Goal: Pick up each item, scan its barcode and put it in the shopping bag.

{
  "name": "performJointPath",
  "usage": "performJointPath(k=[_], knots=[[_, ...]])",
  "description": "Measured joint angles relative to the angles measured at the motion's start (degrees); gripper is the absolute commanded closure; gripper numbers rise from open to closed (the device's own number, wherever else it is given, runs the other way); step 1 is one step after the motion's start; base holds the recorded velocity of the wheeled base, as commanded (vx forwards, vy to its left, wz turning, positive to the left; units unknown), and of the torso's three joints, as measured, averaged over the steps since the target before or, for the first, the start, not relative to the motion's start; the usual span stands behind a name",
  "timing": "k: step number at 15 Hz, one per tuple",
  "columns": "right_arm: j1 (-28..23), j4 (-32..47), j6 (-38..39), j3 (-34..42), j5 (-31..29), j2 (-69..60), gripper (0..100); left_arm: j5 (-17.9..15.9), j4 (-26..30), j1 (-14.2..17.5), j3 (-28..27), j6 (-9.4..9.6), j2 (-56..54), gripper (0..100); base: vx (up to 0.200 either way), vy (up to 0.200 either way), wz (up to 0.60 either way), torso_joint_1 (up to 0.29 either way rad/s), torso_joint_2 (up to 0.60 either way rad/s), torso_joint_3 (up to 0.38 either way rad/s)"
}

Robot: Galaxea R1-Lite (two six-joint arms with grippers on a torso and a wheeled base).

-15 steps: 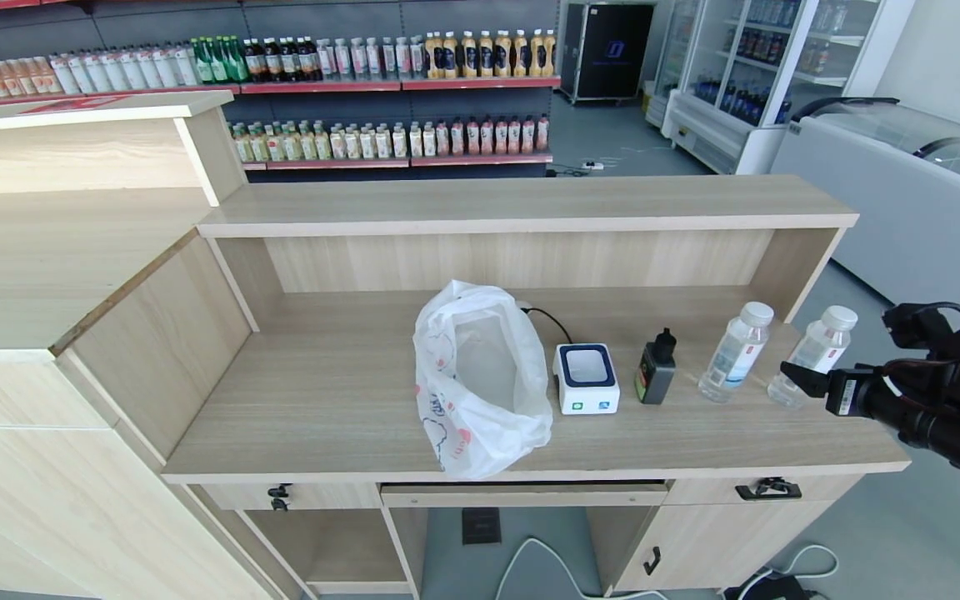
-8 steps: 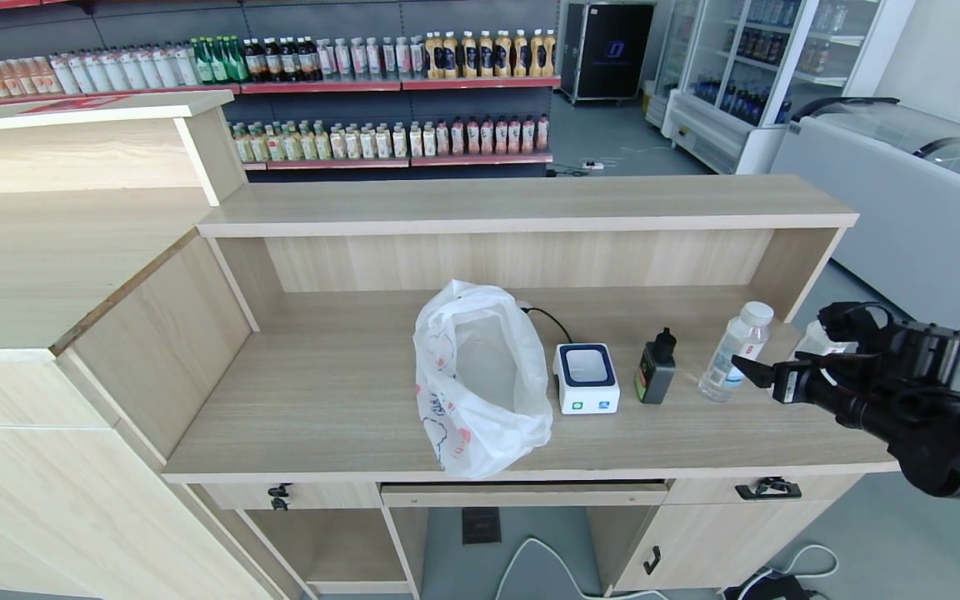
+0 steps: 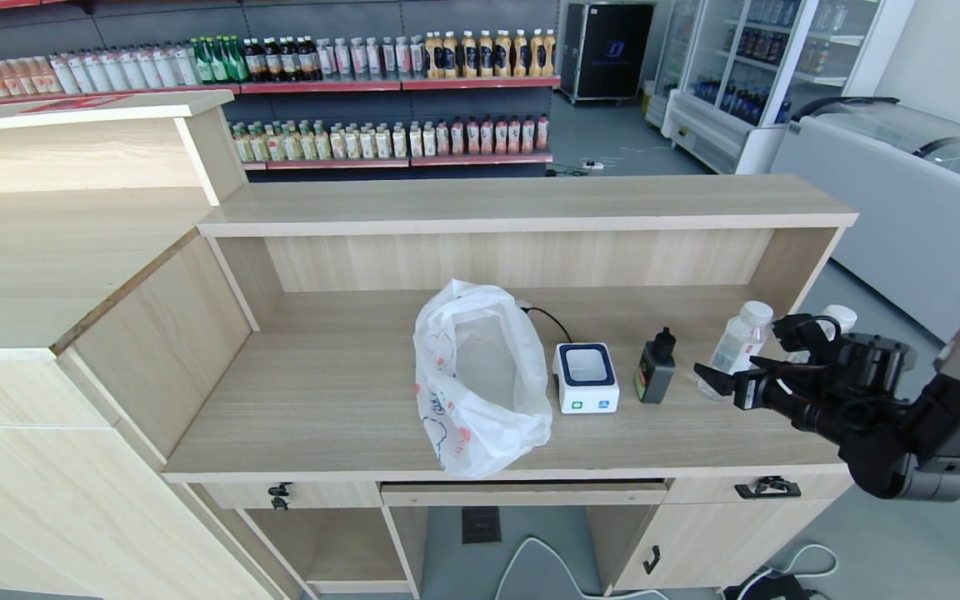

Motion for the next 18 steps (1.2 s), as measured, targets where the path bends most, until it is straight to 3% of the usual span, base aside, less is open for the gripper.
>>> performJointPath(k=[18], knots=[[3.4, 0.0, 0.1, -12.4, 0.9, 9.9, 0, 0.0, 0.0, 0.0, 0.0, -0.02, 0.0, 0, 0.0, 0.0, 0.0, 0.0, 0.0, 0.0]])
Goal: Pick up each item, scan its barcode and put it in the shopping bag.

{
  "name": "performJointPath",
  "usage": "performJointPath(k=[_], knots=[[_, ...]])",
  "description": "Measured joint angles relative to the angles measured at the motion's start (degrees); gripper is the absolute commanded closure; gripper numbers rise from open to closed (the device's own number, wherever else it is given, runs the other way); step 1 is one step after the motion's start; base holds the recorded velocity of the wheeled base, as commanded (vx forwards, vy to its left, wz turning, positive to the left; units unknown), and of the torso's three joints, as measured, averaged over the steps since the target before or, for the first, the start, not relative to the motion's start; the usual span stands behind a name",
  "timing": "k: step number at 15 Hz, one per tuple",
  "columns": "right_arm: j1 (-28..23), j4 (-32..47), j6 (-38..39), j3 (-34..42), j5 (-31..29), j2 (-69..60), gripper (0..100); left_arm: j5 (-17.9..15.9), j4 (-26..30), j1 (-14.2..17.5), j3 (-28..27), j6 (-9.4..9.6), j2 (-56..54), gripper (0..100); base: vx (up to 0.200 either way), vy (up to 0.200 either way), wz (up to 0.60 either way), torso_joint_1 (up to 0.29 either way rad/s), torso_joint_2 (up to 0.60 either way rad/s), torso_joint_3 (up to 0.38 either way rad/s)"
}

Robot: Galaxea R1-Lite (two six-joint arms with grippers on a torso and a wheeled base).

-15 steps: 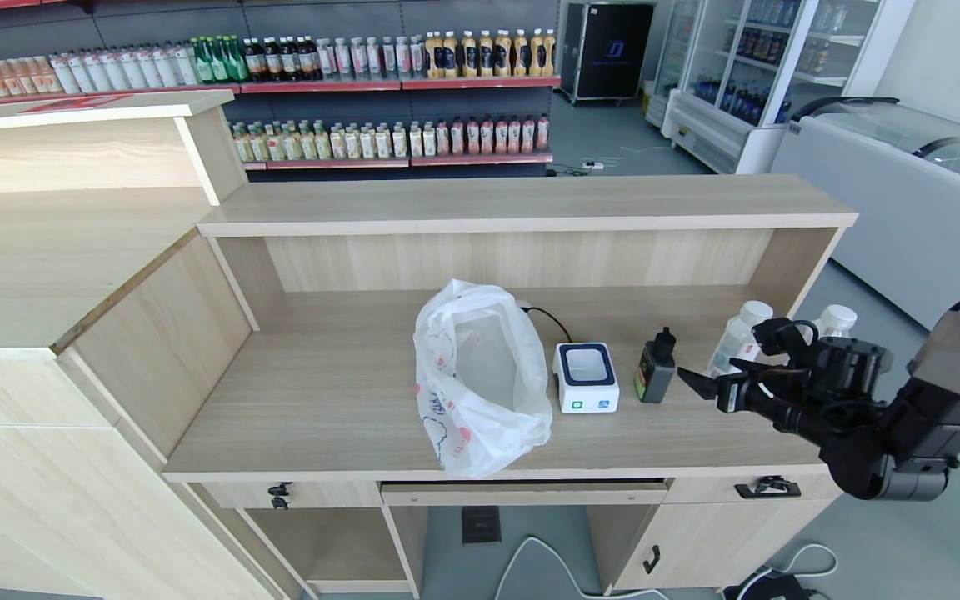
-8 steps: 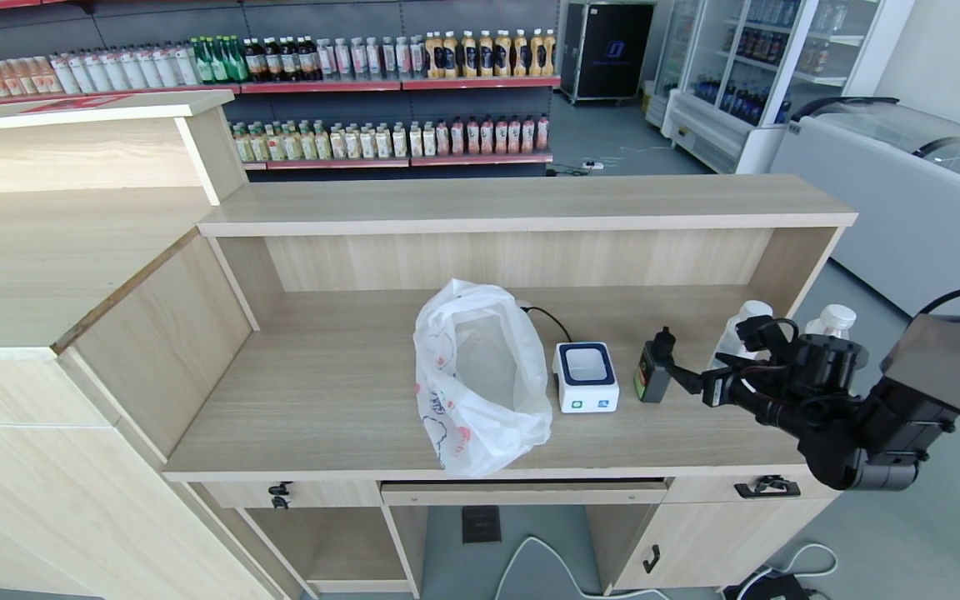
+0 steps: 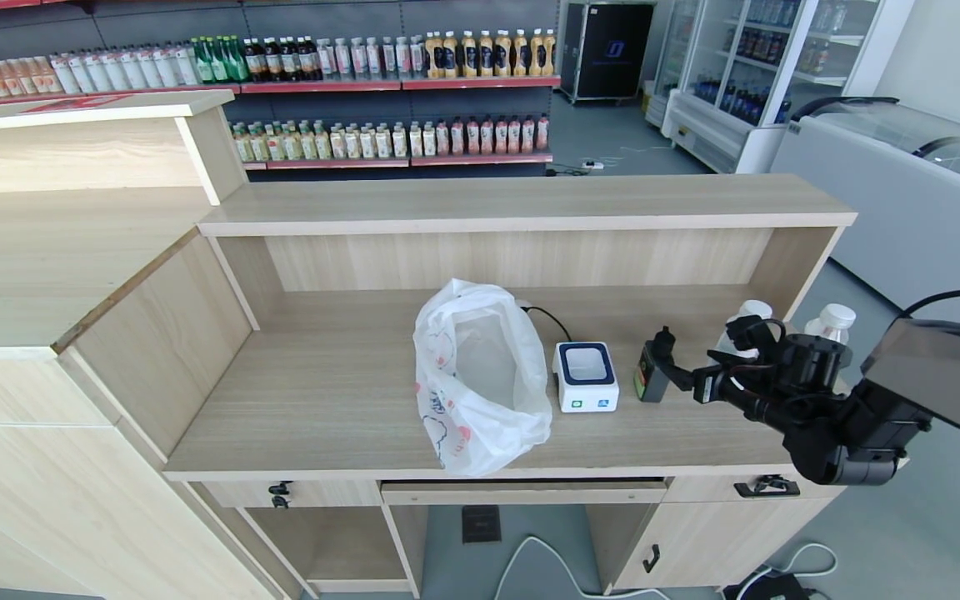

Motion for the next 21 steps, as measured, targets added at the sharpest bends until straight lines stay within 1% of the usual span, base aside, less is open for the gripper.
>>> performJointPath(k=[8, 9, 16, 21], knots=[[0.3, 0.0, 1.0, -4.0, 0.1, 3.5, 0, 0.0, 0.0, 0.0, 0.0, 0.0, 0.0, 0, 0.0, 0.0, 0.0, 0.0, 0.0, 0.0], [0.5, -0.3, 1.1, -4.5, 0.1, 3.8, 100, 0.0, 0.0, 0.0, 0.0, 0.0, 0.0, 0, 0.0, 0.0, 0.0, 0.0, 0.0, 0.0], [0.5, -0.6, 1.2, -5.3, 0.0, 4.0, 100, 0.0, 0.0, 0.0, 0.0, 0.0, 0.0, 0, 0.0, 0.0, 0.0, 0.0, 0.0, 0.0], [0.4, -1.2, 1.1, -4.6, 0.1, 3.4, 100, 0.0, 0.0, 0.0, 0.0, 0.0, 0.0, 0, 0.0, 0.0, 0.0, 0.0, 0.0, 0.0]])
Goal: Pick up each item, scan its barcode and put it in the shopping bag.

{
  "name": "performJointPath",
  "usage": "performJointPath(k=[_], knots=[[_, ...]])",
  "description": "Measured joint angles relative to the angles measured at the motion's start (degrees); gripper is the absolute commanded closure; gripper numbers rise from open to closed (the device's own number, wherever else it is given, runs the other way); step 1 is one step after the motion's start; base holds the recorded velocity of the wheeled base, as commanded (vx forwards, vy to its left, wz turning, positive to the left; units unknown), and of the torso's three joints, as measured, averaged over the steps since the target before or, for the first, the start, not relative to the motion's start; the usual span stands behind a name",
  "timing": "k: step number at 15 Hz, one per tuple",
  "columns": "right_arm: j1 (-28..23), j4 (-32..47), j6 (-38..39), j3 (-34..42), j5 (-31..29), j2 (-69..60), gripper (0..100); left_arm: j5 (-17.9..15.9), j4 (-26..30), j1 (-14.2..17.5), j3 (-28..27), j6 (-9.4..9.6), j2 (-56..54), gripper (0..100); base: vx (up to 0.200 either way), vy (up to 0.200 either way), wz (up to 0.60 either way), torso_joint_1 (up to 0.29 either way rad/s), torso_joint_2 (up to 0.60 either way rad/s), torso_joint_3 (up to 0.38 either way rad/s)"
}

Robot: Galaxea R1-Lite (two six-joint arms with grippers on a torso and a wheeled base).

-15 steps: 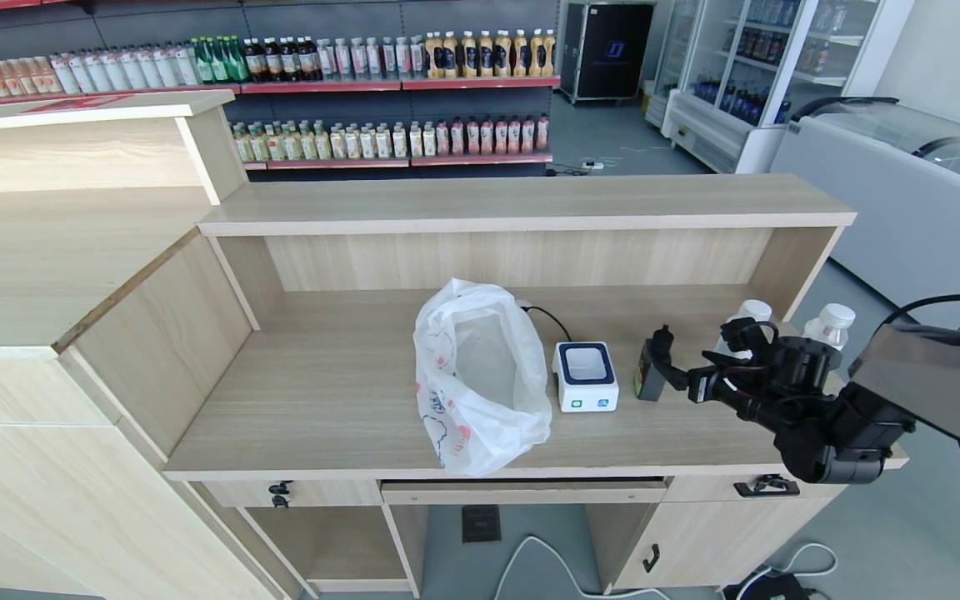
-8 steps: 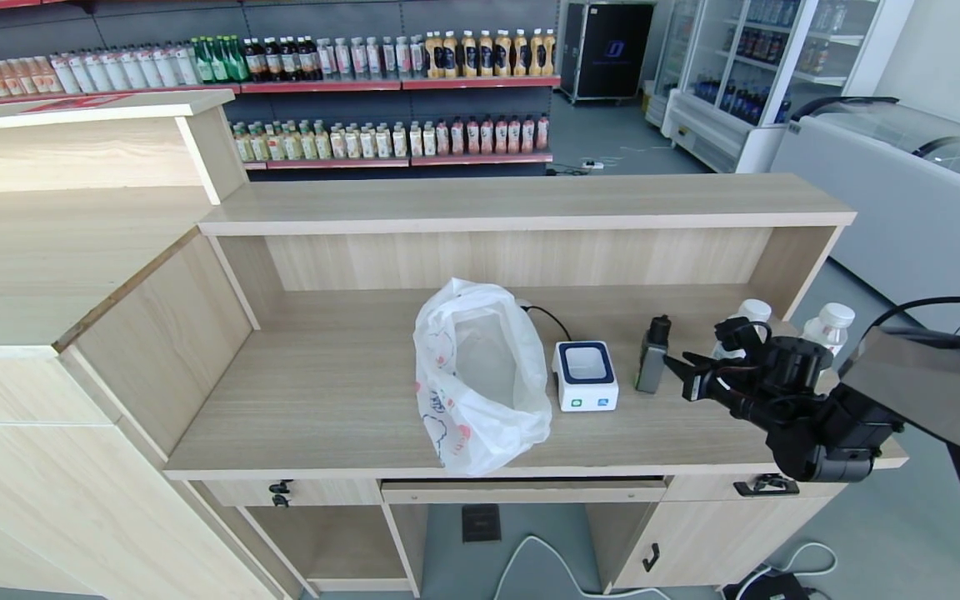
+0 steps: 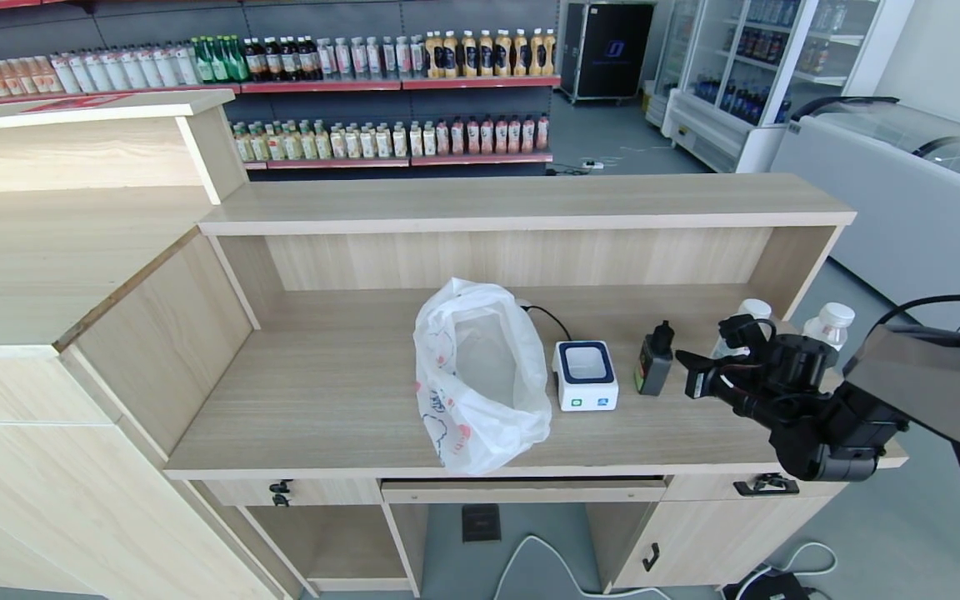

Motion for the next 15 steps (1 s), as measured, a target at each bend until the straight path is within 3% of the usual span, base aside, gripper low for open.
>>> performJointPath(k=[4, 5, 10, 15], knots=[[-0.1, 0.3, -3.4, 2.7, 0.0, -1.6, 100, 0.0, 0.0, 0.0, 0.0, 0.0, 0.0, 0, 0.0, 0.0, 0.0, 0.0, 0.0, 0.0], [-0.2, 0.1, -3.5, 3.3, 0.2, -1.9, 0, 0.0, 0.0, 0.0, 0.0, 0.0, 0.0, 0, 0.0, 0.0, 0.0, 0.0, 0.0, 0.0], [-0.4, 0.7, -3.5, 2.6, 3.2, -2.1, 0, 0.0, 0.0, 0.0, 0.0, 0.0, 0.0, 0, 0.0, 0.0, 0.0, 0.0, 0.0, 0.0], [0.9, 3.4, -3.0, -3.2, 3.2, 0.6, 0, 0.0, 0.0, 0.0, 0.0, 0.0, 0.0, 0, 0.0, 0.0, 0.0, 0.0, 0.0, 0.0]])
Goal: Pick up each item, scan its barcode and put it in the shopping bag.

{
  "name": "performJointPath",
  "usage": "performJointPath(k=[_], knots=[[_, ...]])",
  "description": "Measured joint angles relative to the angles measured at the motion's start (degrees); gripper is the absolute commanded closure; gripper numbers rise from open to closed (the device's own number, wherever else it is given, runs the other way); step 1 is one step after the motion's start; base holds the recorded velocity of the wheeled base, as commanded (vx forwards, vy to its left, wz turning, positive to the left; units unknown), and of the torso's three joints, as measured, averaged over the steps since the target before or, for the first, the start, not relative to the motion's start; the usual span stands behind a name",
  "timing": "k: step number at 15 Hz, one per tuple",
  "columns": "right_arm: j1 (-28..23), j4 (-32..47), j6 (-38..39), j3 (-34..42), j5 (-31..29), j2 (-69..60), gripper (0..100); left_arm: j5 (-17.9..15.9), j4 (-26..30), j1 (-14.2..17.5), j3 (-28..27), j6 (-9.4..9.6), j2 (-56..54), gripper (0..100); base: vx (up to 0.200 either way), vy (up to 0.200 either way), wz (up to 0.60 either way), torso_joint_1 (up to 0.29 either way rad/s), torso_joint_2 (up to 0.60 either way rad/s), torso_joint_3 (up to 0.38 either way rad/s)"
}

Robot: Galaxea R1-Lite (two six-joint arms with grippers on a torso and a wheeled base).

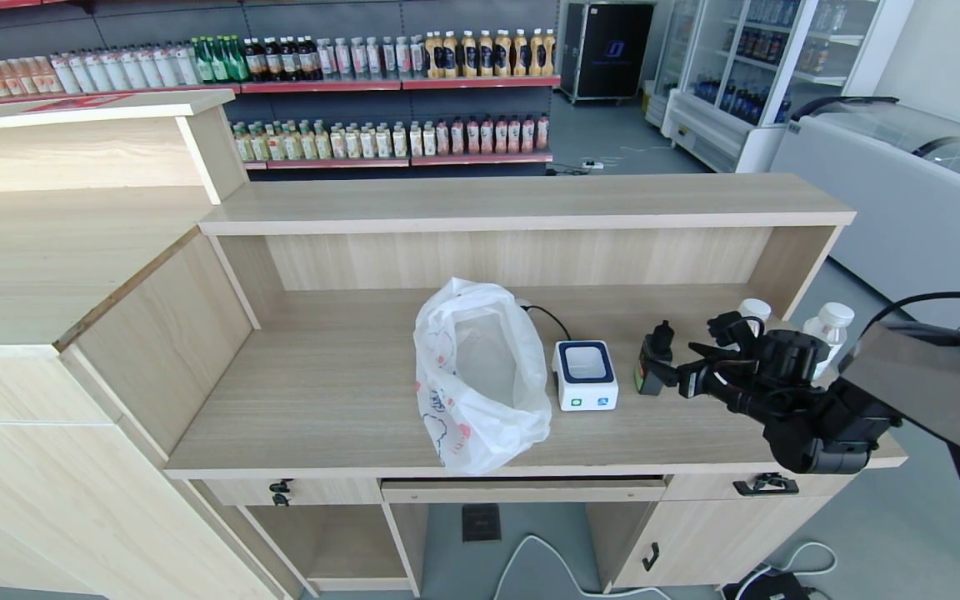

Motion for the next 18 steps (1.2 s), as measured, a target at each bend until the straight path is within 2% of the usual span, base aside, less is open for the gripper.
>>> performJointPath(k=[6, 18], knots=[[1.9, 0.2, 2.9, -5.4, 0.0, 3.7, 0, 0.0, 0.0, 0.0, 0.0, 0.0, 0.0, 0, 0.0, 0.0, 0.0, 0.0, 0.0, 0.0], [2.0, 2.4, 3.1, -12.7, -0.3, 8.4, 0, 0.0, 0.0, 0.0, 0.0, 0.0, 0.0, 0, 0.0, 0.0, 0.0, 0.0, 0.0, 0.0]])
